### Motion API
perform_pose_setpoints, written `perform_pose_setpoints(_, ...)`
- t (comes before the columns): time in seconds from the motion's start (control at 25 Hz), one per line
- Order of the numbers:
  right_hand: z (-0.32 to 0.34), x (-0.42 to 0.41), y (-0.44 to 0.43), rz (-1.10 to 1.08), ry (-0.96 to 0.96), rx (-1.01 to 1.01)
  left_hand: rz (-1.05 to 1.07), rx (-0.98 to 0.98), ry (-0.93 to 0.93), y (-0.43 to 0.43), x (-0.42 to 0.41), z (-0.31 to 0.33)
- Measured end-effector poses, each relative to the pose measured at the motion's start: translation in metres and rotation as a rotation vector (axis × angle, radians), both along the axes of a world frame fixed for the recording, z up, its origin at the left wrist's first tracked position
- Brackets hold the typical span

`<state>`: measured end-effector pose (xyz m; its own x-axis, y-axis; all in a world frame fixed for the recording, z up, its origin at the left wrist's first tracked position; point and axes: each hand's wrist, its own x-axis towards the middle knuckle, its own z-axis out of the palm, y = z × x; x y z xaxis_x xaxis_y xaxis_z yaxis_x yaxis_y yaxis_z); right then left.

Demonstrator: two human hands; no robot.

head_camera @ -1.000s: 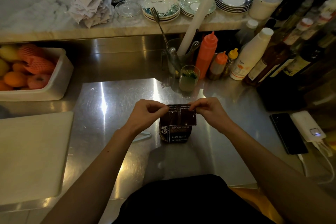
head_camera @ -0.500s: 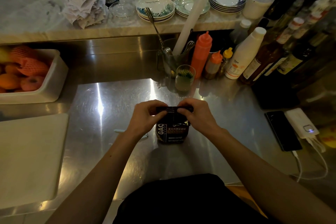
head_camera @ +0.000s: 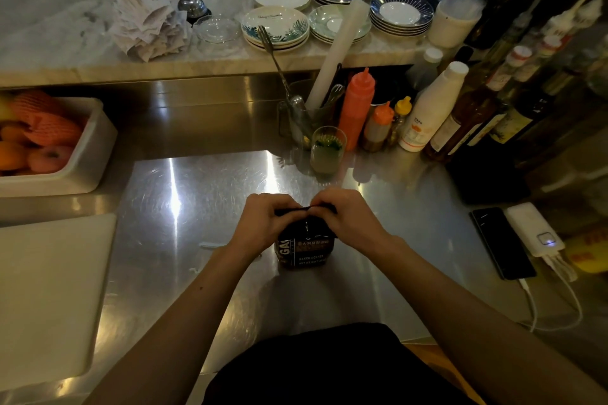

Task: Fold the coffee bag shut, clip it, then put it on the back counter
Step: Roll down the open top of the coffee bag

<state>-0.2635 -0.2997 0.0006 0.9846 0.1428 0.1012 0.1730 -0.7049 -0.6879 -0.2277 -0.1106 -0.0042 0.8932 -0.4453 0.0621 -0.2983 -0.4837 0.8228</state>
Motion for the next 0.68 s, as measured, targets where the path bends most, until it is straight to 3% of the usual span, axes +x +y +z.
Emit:
perform_pose_setpoints(0.44, 0.003, 0.007, -0.015, 0.085, 0.017, -0.002, -0.220, 0.122, -0.037, 0.009, 0.017, 0.004)
perform_pose_setpoints(0.68, -0.004, 0.003, -0.015, -0.072, 0.150, 0.132, -0.030, -0.025, 0.015, 0.011, 0.012, -0.002)
